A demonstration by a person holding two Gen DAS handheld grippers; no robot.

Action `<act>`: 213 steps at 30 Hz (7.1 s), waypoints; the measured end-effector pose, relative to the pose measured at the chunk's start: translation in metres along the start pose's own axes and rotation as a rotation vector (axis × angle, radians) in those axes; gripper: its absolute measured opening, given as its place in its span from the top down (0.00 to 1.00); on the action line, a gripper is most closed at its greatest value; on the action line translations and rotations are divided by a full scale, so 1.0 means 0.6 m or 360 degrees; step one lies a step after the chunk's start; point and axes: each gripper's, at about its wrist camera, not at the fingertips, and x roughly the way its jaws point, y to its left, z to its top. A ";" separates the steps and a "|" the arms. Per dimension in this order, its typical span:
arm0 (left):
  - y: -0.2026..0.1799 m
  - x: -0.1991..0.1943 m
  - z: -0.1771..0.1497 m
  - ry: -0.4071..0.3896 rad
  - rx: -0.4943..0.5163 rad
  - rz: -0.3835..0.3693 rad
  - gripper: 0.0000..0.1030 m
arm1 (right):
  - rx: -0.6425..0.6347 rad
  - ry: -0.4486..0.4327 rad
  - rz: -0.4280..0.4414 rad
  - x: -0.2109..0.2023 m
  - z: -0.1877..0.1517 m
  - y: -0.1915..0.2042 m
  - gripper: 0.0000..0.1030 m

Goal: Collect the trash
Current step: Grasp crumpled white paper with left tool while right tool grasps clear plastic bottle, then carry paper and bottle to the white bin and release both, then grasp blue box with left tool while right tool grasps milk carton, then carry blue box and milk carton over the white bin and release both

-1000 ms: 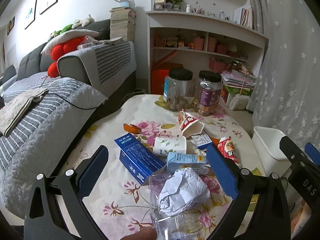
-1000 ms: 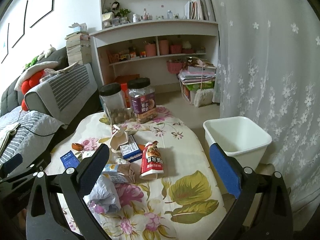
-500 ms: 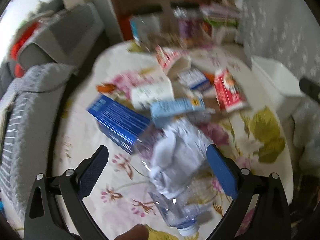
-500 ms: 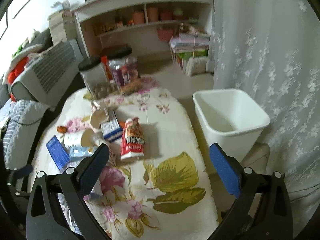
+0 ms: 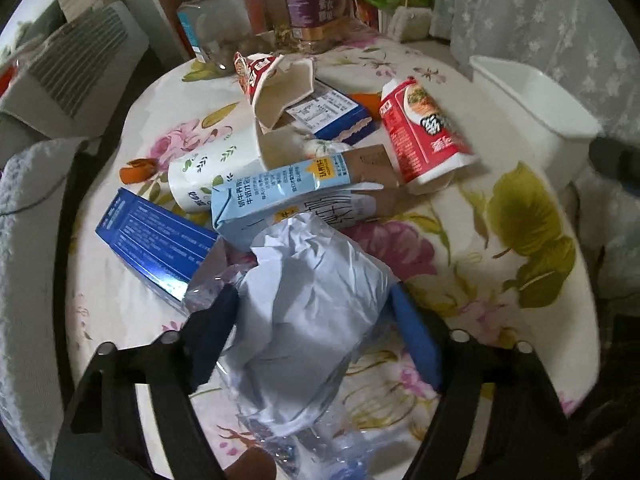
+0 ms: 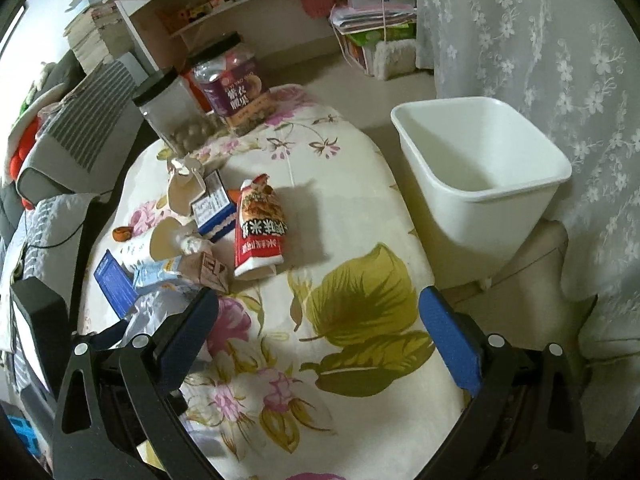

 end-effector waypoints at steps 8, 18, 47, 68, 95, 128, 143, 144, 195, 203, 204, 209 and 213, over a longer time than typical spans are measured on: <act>0.060 -0.054 -0.006 -0.0146 -0.0263 -0.0167 0.38 | -0.0158 0.0070 0.0081 0.007 -0.023 0.039 0.07; 0.206 -0.147 -0.042 -0.0441 -0.0712 -0.0062 0.38 | -0.0622 0.0295 0.0303 0.037 -0.109 0.191 0.07; 0.299 -0.177 -0.077 -0.0487 -0.1015 -0.0004 0.38 | -0.0646 0.0243 0.0373 0.036 -0.070 0.273 0.42; -0.018 -0.139 0.173 -0.0576 -0.0536 -0.0405 0.38 | 0.0179 -0.0494 0.0092 -0.094 0.248 -0.133 0.43; -0.292 -0.066 0.363 -0.0451 -0.0245 -0.0599 0.21 | 0.0458 -0.0625 -0.0135 -0.079 0.305 -0.322 0.43; -0.055 -0.096 0.199 -0.0446 -0.0459 -0.0048 0.15 | -0.0195 -0.0398 -0.0390 -0.028 0.210 -0.063 0.07; 0.205 -0.009 0.086 -0.0053 -0.1043 0.0301 0.15 | -0.0756 -0.0255 -0.0257 0.043 0.118 0.131 0.07; 0.214 -0.001 0.079 -0.0012 -0.1074 0.0304 0.15 | -0.0805 -0.0243 -0.0240 0.048 0.111 0.144 0.07; 0.302 -0.071 0.025 -0.0333 -0.1046 0.0182 0.61 | -0.0999 -0.0116 0.0367 0.078 0.059 0.318 0.77; 0.256 -0.099 0.051 -0.0497 -0.0951 0.0284 0.61 | -0.0889 -0.0239 0.0319 0.061 0.077 0.292 0.76; 0.253 -0.101 0.052 -0.0506 -0.0941 0.0286 0.61 | -0.0876 -0.0257 0.0312 0.058 0.079 0.288 0.76; 0.230 -0.109 0.062 -0.0551 -0.0921 0.0289 0.61 | -0.0825 -0.0312 0.0291 0.046 0.092 0.271 0.76; 0.211 -0.119 0.071 -0.0586 -0.0908 0.0278 0.61 | -0.0788 -0.0342 0.0275 0.037 0.100 0.255 0.76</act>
